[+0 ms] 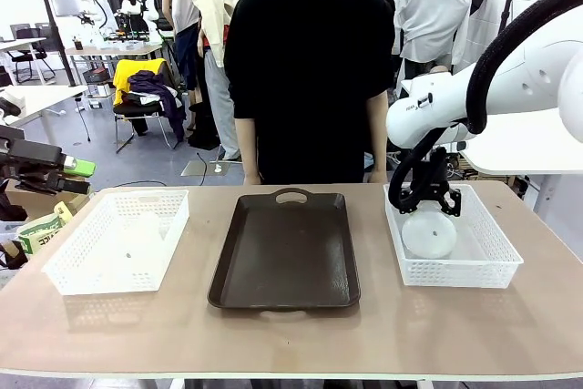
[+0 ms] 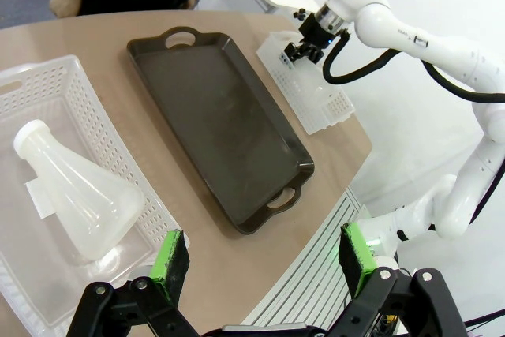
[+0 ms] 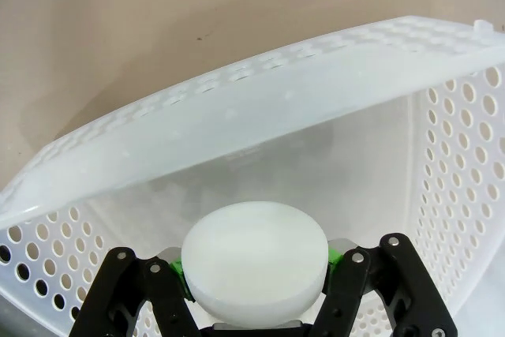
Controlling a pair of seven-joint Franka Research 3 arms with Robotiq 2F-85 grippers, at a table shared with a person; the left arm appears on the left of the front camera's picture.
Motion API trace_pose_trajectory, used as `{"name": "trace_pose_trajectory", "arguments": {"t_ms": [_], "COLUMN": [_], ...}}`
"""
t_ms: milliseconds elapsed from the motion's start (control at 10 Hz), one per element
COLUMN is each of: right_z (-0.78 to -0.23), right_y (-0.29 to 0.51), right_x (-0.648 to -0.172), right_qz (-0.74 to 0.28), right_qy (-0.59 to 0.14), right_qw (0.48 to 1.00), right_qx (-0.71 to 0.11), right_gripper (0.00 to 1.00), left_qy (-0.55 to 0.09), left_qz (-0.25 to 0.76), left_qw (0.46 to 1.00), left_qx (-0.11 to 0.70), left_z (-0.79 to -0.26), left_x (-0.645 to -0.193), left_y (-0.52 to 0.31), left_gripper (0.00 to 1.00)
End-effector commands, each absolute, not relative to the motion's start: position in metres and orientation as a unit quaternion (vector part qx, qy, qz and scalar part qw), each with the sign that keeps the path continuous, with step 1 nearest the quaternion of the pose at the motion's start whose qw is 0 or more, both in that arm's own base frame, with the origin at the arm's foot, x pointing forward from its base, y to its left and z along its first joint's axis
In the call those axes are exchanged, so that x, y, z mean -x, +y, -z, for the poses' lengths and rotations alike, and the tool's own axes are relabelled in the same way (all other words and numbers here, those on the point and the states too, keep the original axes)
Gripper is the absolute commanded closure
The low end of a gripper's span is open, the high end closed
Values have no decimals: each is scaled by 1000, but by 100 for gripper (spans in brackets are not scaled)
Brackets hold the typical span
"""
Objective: Prepare the laboratory tools.
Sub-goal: Pick up the Big flask that the person points to.
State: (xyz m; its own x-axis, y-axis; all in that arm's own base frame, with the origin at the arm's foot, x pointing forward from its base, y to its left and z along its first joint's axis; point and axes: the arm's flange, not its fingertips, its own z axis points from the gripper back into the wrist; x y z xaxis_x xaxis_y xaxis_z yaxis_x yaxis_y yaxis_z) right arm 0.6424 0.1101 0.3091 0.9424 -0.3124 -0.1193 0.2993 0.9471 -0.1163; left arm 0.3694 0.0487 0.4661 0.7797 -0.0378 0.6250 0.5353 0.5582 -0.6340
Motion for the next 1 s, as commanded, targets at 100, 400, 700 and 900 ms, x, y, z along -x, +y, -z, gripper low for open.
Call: {"name": "trace_pose_trajectory", "arguments": {"t_ms": [100,400,700,900], "right_z": [-327,-363,-370,-370], "right_y": [100,78,70,71], "right_x": [-638,-621,-616,-616], "right_qz": [191,236,233,230], "right_qy": [33,-30,-29,-26], "right_qw": [979,970,970,970], "right_qx": [63,56,65,69], "right_gripper": [100,100,100,100], "left_qy": [-297,-297,-297,-297], "left_qz": [177,177,177,177], "left_qw": [827,827,827,827], "left_qx": [443,443,443,443], "left_z": [-464,-464,-464,-464], "left_x": [-371,-371,-371,-371], "left_y": [49,49,49,49], "left_gripper": [0,0,0,0]}}
